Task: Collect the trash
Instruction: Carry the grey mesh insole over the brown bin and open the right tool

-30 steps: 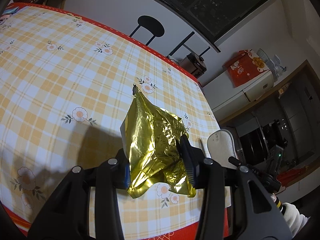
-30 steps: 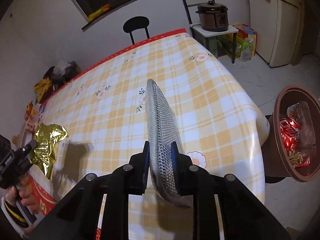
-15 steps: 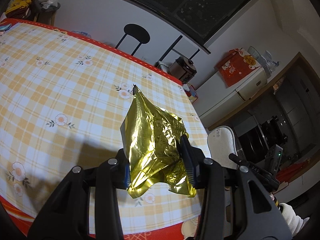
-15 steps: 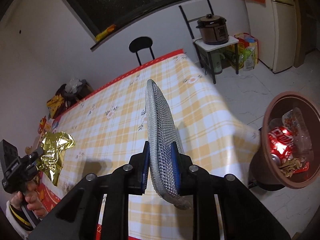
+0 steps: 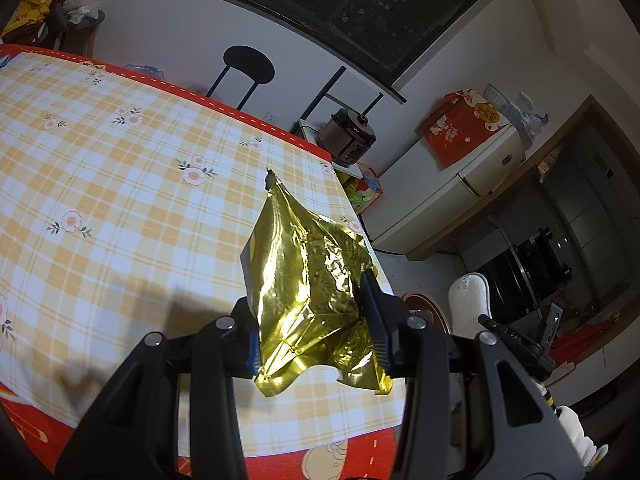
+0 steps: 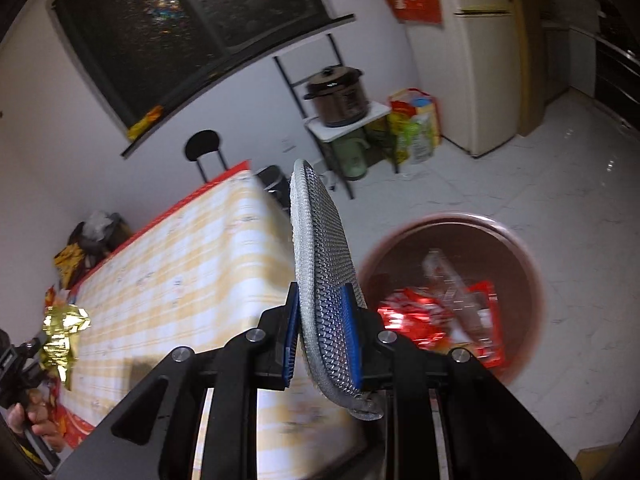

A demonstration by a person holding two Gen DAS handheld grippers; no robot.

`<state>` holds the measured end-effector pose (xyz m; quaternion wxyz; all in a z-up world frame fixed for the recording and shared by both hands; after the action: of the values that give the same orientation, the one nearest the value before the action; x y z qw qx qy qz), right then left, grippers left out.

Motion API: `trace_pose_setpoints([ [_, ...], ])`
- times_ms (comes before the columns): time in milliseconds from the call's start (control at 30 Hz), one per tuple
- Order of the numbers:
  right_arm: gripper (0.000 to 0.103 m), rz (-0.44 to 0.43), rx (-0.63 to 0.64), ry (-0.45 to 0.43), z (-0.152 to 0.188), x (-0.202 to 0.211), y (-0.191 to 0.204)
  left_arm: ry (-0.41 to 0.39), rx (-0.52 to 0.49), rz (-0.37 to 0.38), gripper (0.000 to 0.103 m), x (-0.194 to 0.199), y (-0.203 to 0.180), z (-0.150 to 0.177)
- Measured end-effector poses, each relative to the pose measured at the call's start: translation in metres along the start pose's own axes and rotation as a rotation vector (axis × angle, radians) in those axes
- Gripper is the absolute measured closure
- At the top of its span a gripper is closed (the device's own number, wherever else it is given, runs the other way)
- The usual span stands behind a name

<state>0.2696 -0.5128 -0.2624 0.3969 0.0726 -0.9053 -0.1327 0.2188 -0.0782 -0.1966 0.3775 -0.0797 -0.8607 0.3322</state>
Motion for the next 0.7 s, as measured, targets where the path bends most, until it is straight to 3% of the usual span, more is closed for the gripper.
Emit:
trace_pose_setpoints([
  [233,0.081,0.058,0.018,0.056,0.006,-0.015,-0.045,0.000,0.000,-0.021,0.060,-0.005,-0.019,0.015],
  [333,0.076,0.071,0.025,0.068,0.003,-0.025,-0.052,0.001,-0.014,-0.025,0.060,-0.006,-0.028,0.018],
  [400,0.063,0.063,0.038,0.060,0.000,-0.026,-0.052,0.005,-0.027,-0.027,0.060,-0.010,-0.036,0.020],
  [533,0.047,0.053,0.051,0.013,-0.014,-0.014,-0.055,0.019,-0.064,-0.019,0.060,-0.020,-0.059,0.027],
  [700,0.010,0.083,0.091,-0.070,-0.034,0.024,-0.055,0.044,-0.119,0.014,0.060,-0.037,-0.095,0.038],
])
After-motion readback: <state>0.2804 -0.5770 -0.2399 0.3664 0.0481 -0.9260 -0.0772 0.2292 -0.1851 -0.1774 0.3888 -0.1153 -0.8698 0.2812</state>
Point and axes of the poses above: each gripper's, at about its wrist camera, not at the fingertips, and x roughly against the way its jaws point, y to its left, z to its underside, the point moved 10 cm from there along -x, roughly the way its jaws point, and after that the axes turned 7 degrees about x, right-handed, at the moved point
